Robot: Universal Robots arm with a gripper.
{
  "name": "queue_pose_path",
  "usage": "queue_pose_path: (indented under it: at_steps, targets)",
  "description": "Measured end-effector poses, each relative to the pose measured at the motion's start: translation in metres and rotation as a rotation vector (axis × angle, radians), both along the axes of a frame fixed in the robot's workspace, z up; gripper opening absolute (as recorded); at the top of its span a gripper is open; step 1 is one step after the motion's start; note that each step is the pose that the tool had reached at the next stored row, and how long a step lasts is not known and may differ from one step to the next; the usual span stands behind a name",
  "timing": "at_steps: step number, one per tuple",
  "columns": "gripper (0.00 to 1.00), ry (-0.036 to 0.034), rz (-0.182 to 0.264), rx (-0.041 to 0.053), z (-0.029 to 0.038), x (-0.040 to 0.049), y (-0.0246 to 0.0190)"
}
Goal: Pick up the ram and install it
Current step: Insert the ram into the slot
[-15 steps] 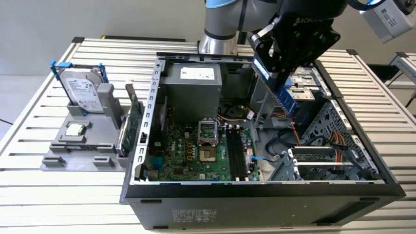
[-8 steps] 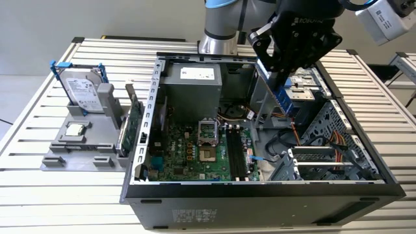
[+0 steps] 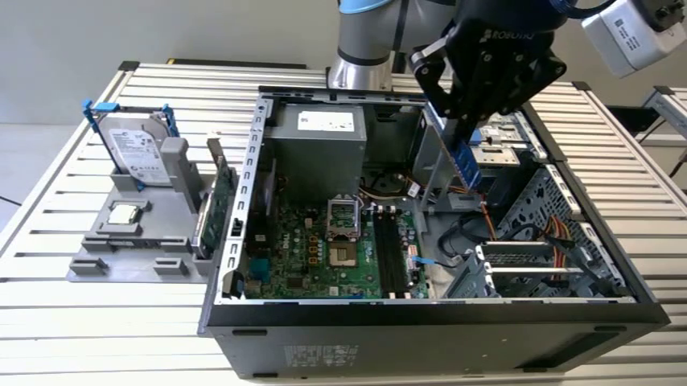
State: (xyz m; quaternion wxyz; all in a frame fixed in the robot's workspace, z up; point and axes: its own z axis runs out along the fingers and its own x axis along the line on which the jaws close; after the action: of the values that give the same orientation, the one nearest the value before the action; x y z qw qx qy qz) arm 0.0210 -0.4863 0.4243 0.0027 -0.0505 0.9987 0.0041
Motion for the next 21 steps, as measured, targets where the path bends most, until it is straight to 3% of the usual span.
queue_pose_path:
  at_steps: [8,21]
  targets:
    - [0.0,0.0,-0.001,-0.0135,-0.0096,0.0,0.0014]
    - [0.0,0.0001,-0.001,-0.0229,-0.0203,0.0,0.0026]
